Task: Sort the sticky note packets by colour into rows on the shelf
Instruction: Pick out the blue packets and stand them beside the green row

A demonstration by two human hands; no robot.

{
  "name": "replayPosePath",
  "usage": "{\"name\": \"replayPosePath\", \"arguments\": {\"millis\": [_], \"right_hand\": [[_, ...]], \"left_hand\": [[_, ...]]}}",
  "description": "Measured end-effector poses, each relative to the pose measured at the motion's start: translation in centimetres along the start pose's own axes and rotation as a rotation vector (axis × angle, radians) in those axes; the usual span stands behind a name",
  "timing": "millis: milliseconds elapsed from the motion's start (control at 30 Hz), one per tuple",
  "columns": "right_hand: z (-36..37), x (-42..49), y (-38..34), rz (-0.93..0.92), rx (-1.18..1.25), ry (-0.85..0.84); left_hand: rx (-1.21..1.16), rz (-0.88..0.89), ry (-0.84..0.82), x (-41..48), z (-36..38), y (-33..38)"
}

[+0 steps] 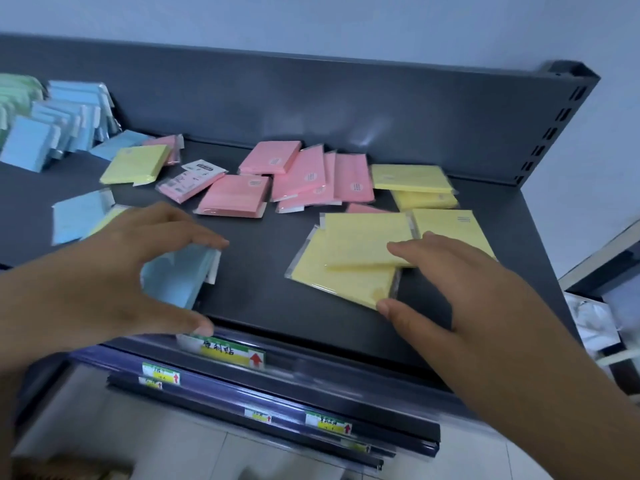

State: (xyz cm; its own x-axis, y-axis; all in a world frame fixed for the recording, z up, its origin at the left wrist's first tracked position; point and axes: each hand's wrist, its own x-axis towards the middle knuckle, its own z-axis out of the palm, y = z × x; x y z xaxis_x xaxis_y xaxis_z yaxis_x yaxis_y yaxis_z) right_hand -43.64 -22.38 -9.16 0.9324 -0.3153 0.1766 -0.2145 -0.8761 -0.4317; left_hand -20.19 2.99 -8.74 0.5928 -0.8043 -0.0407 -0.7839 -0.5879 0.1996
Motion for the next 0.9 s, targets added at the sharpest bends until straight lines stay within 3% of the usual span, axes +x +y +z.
{"name": "replayPosePath", "arguments": {"millis": [367, 433, 600, 767, 900], "right_hand": [[3.8, 3.0, -6.4, -0.012, -0.001, 0.021], [4.2, 3.6, -8.2, 0.020, 0.080, 0.039], [5.2, 5.0, -12.4, 0.133, 0.563, 0.192], [6.5, 6.1, -15.3, 0.230, 0.630, 0.342], [7.2, 7.0, -17.6, 0.246, 0.641, 0.380]], "left_hand": [[-0.203, 0.114, 0.338, 0.4, 0.6, 2.0], [-0.270, 0.145, 0.370, 0.3, 0.1, 2.8], [-0.322, 0.273, 0.459, -0.2, -1.0, 3.7], [-0.312, 0.317, 0.559, -1.8, -1.9, 1.4], [-0.400, 0.182, 0.552, -3.9, -2.6, -3.2]]}}
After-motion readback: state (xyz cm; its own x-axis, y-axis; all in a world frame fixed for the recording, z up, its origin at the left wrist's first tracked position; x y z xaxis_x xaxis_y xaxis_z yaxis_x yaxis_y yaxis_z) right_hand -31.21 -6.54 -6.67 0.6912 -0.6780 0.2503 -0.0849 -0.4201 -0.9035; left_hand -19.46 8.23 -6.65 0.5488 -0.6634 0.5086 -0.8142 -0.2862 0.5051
